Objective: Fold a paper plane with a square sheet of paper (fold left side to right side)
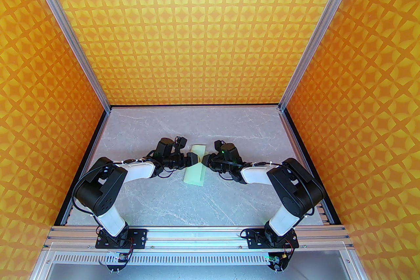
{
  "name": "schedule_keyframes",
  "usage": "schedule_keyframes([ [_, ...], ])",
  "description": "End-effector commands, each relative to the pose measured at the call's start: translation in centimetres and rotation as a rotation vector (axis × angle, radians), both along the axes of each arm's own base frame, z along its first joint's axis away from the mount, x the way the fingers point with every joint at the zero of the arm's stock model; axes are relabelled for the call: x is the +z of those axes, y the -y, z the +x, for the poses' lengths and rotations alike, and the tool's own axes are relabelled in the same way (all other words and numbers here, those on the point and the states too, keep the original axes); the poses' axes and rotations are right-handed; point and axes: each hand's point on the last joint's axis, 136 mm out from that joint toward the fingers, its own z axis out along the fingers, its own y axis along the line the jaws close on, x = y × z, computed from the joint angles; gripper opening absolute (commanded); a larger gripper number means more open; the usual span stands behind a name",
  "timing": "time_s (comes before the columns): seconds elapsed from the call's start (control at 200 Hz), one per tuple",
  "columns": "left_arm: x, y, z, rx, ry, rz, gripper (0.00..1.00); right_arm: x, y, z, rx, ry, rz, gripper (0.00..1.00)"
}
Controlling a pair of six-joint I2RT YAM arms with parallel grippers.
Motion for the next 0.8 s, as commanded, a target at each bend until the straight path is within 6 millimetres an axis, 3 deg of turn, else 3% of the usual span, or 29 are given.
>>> schedule_keyframes([
  [0.0, -0.1, 0.3, -0.4, -0.018, -0.011, -0.005, 0.71, 0.6, -0.3, 0.6, 0.001, 0.016, 0.027, 0.05],
  [0.045, 0.0, 0.3, -0.4, -0.019, -0.010, -0.003, 0.71, 0.4, -0.2, 0.6, -0.002, 0.012, 0.022, 0.00],
  [0.155, 0.5, -0.1, -0.1, -0.019, -0.003, 0.017, 0.71, 0.0, 0.0, 0.4, 0.000, 0.002, 0.008, 0.00],
  [0.35, 1.4, -2.7, 1.2, 0.032, 0.021, 0.117, 0.72, -1.0, 1.1, 0.0, -0.020, -0.019, -0.014, 0.00],
  [0.515, -0.5, -3.9, 1.4, 0.024, 0.004, 0.250, 0.67, -1.5, 1.4, -0.3, -0.020, -0.037, -0.030, 0.00],
  [0.665, -2.5, -3.8, 1.6, 0.012, -0.040, 0.278, 0.57, -2.1, 1.7, -0.7, -0.017, -0.050, -0.056, 0.00],
  [0.795, -3.5, -3.4, 1.6, -0.008, -0.051, 0.294, 0.56, -2.7, 2.1, -0.9, -0.016, -0.062, -0.086, 0.00],
])
